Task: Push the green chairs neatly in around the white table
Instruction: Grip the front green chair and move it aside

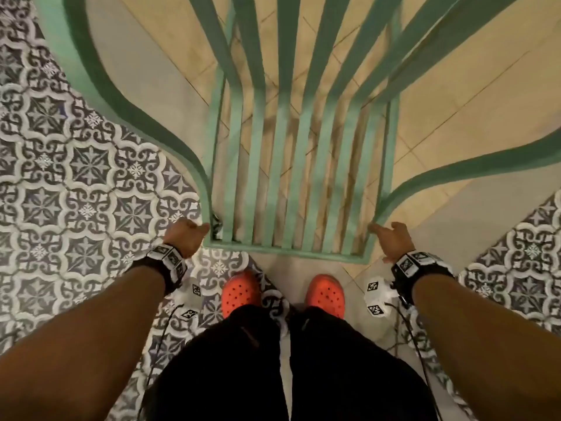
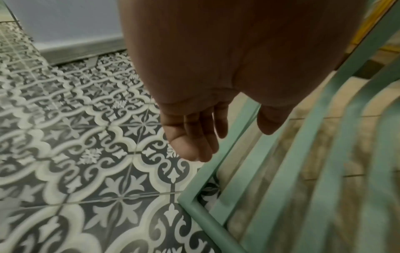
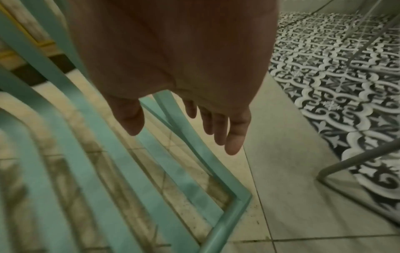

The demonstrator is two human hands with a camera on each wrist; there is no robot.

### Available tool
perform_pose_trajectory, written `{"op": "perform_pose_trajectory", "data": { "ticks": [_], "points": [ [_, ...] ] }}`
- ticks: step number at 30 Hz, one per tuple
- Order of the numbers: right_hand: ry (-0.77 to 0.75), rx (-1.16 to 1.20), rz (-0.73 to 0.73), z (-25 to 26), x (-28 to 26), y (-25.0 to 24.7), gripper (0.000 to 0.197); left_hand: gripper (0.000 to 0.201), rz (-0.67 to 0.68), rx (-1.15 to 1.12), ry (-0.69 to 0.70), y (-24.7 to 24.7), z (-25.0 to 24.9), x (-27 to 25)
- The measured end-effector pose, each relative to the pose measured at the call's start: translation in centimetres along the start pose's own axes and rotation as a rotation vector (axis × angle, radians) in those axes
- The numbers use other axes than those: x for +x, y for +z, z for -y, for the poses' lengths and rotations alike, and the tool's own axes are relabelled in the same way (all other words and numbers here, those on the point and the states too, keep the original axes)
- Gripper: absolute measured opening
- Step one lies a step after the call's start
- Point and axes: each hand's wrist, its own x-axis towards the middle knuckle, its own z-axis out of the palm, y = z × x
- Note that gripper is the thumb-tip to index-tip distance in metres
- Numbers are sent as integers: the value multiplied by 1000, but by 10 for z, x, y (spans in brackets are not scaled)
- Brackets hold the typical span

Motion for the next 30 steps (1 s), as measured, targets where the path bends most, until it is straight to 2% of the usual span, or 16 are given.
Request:
{"op": "perform_pose_trajectory", "data": {
  "ticks": [4, 8, 11, 13, 15, 16, 18, 21, 24, 30],
  "points": [
    [19, 3, -86, -7, 66, 33, 82, 45, -56, -45, -32, 25, -1, 66],
    [105, -43, -112, -7, 112, 50, 57, 56, -90, -167, -58, 46, -8, 120],
    [125, -73, -116, -12, 123, 50, 59, 52, -103, -214, -132, 46, -12, 124],
    [138, -61, -114, -11, 113, 43, 65, 39, -81, -216, -141, 39, -14, 114],
    [148, -87, -104, -6, 85, 26, 67, 18, -36, -150, -132, 21, -21, 86],
    [152, -105, -103, -3, 67, 16, 65, 17, 6, -114, -138, 9, -24, 68],
    [113, -169, -73, 7, 18, -11, 56, 25, 57, -33, -113, -22, -33, 20],
    [49, -338, -43, 30, -71, -61, 47, 35, 36, 50, -89, -78, -46, -59],
    [-19, -438, 34, 53, -155, -113, 40, 36, 37, 141, -35, -141, -69, -142],
    [-47, -418, -56, 99, -295, -206, 41, 37, 20, 313, 69, -243, -124, -289]
  ]
}}
